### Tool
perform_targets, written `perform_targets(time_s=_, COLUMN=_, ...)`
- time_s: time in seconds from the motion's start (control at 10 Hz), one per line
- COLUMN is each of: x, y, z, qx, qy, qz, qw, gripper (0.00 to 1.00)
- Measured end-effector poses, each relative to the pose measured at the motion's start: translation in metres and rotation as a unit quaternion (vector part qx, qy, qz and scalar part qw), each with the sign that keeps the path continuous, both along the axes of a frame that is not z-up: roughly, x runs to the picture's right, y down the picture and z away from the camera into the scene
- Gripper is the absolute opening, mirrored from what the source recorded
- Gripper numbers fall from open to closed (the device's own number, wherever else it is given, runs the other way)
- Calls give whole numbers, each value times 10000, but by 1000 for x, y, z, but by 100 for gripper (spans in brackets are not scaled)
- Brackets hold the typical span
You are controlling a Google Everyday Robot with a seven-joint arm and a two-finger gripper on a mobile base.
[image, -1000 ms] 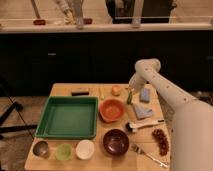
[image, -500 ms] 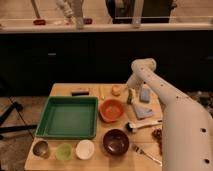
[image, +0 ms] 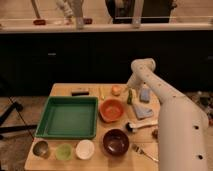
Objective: Place pepper in tray
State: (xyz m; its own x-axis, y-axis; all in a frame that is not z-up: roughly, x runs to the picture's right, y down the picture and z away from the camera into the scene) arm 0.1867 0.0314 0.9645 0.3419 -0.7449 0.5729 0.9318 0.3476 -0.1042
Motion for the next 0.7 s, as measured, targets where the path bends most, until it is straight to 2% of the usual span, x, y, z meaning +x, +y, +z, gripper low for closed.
perform_targets(time_s=0.7, x=-5, y=9, z=25, qx=-267, qy=24, qz=-206, qw=9994, gripper=62)
